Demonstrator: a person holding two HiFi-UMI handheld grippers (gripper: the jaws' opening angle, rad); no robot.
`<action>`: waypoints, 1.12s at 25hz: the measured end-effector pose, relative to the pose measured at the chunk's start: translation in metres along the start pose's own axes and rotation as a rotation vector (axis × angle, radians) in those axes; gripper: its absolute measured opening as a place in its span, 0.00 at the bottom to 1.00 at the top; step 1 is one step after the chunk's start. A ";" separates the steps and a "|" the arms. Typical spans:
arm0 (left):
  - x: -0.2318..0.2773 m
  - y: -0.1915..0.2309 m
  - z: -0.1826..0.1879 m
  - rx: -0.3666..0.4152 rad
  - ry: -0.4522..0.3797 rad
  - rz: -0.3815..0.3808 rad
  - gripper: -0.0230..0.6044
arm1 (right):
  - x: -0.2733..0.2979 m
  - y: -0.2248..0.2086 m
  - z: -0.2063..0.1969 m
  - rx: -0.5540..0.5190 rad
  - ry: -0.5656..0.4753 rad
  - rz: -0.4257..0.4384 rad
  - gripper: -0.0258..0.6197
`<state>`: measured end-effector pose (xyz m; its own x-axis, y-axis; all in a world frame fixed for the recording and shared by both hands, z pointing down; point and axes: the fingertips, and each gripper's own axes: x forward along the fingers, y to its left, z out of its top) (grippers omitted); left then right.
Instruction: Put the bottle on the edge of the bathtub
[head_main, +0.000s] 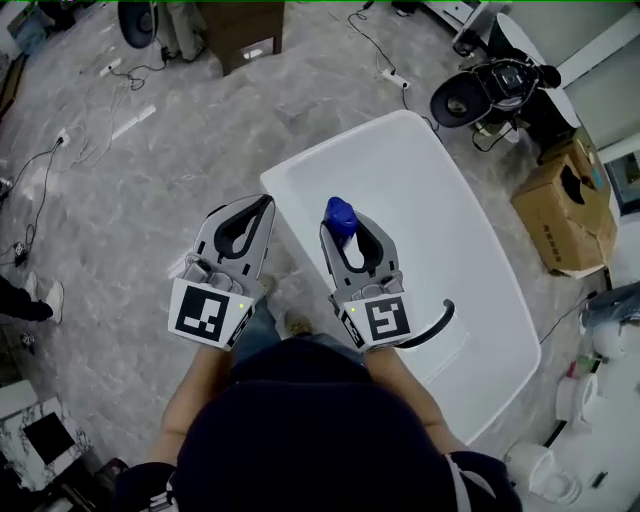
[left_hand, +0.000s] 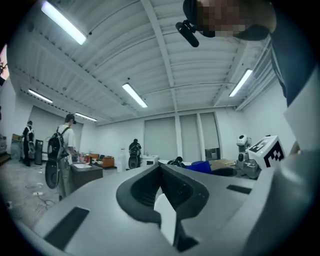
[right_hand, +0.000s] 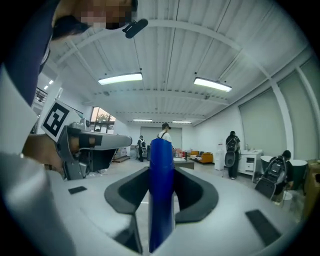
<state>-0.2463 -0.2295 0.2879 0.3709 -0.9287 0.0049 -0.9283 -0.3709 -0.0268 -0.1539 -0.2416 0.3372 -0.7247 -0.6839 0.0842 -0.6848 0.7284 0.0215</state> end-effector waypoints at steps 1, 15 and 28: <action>0.012 0.004 -0.001 0.003 0.005 -0.041 0.07 | 0.006 -0.007 -0.003 0.003 0.007 -0.033 0.30; 0.104 0.045 -0.063 -0.063 0.109 -0.407 0.07 | 0.053 -0.056 -0.082 0.073 0.180 -0.370 0.30; 0.113 0.070 -0.125 -0.098 0.244 -0.500 0.07 | 0.083 -0.052 -0.164 0.167 0.396 -0.415 0.30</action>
<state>-0.2726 -0.3613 0.4111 0.7603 -0.6096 0.2243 -0.6434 -0.7542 0.1312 -0.1659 -0.3287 0.5064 -0.3325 -0.8188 0.4679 -0.9307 0.3652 -0.0224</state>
